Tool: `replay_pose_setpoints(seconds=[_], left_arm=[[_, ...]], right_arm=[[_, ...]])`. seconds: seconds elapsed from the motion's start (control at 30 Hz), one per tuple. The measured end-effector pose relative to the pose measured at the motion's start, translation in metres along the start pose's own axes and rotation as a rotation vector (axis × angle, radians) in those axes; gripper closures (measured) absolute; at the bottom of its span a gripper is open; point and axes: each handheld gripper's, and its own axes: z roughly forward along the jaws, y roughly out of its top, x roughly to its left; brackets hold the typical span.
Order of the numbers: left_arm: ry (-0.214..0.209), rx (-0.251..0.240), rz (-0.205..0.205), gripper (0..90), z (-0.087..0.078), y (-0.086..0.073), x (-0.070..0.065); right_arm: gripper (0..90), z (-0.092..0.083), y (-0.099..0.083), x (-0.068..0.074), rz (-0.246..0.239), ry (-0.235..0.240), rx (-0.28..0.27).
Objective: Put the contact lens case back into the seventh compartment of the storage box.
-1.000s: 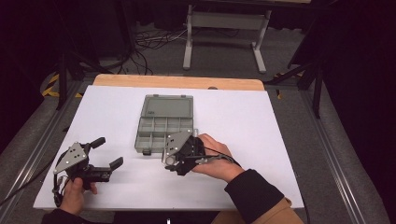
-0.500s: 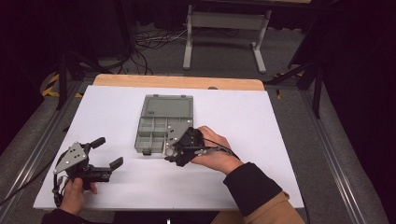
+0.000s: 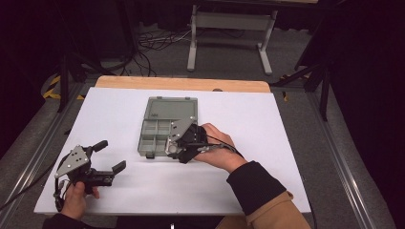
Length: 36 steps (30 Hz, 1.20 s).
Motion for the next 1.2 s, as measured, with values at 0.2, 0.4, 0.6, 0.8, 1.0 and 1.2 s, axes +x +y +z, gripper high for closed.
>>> replay_pose_setpoints(seconds=[0.2, 0.4, 0.6, 0.8, 1.0, 1.2], left_arm=[[-0.001, -0.001, 0.000, 2.0, 0.000, 0.000, 0.000], [-0.002, -0.002, -0.001, 2.0, 0.000, 0.000, 0.000], [-0.002, -0.001, 0.001, 2.0, 0.000, 0.000, 0.000], [-0.002, 0.002, 0.002, 2.0, 0.000, 0.000, 0.000], [-0.004, 0.006, 0.005, 2.0, 0.000, 0.000, 0.000], [-0.003, 0.006, 0.004, 2.0, 0.000, 0.000, 0.000]], right_arm=[[26.7, 0.004, -0.002, -0.007, 0.011, -0.006, 0.012], [26.7, 0.009, -0.003, -0.014, 0.019, -0.013, 0.025], [26.7, 0.011, -0.005, -0.019, 0.028, -0.017, 0.038], [26.7, 0.016, -0.010, -0.027, 0.042, -0.023, 0.053], [26.7, 0.024, -0.014, -0.031, 0.043, -0.023, 0.086], [26.7, 0.030, -0.015, -0.034, 0.034, -0.020, 0.114]])
